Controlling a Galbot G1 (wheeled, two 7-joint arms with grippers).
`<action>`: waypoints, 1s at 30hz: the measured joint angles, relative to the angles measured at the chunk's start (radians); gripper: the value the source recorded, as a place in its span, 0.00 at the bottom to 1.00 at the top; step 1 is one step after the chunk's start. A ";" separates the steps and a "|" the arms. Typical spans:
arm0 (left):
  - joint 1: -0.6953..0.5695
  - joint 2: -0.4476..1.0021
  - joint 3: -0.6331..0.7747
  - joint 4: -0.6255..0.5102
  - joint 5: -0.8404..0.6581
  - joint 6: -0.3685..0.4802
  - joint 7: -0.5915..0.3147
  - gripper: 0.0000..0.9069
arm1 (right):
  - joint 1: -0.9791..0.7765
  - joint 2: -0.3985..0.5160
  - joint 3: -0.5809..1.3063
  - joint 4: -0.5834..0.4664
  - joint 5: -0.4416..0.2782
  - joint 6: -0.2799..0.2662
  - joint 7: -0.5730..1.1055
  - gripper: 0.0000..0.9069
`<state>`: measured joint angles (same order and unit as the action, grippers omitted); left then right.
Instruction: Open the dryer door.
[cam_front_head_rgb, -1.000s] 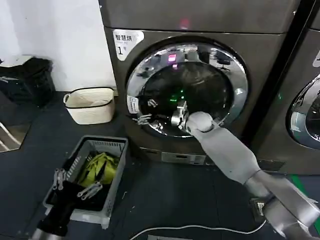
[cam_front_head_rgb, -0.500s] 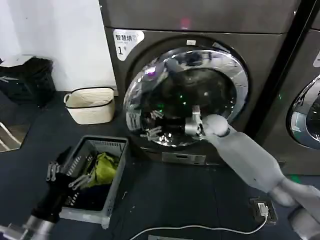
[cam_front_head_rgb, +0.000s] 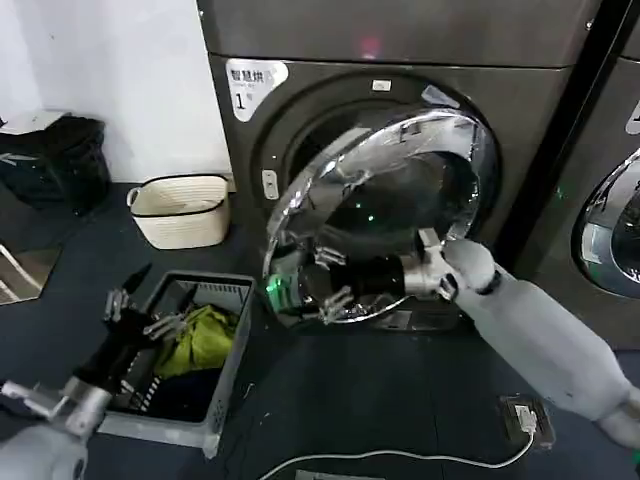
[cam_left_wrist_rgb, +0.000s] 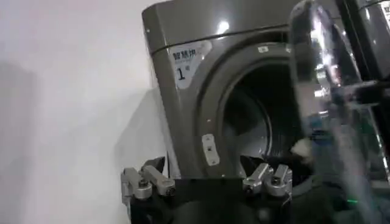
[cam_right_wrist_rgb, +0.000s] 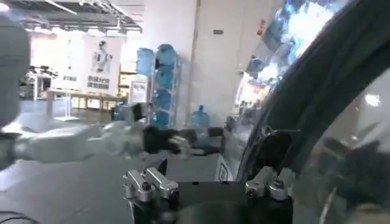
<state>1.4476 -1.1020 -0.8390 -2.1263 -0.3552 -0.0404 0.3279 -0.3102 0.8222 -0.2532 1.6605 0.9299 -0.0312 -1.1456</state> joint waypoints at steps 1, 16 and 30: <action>-0.017 0.012 0.006 0.015 -0.002 0.000 0.000 1.00 | -0.012 -0.009 0.013 0.001 0.002 0.003 -0.025 1.00; -0.381 0.105 0.250 0.268 -0.039 0.038 0.014 1.00 | -0.130 -0.004 0.215 -0.108 -0.005 0.032 -0.004 1.00; -0.620 0.081 0.565 0.349 -0.026 0.006 0.094 1.00 | -0.618 -0.192 0.762 0.013 0.051 0.058 0.012 1.00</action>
<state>0.8271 -1.0205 -0.2744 -1.7777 -0.3808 -0.0348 0.4221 -0.9282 0.6299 0.5087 1.6738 0.9804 0.0268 -1.1335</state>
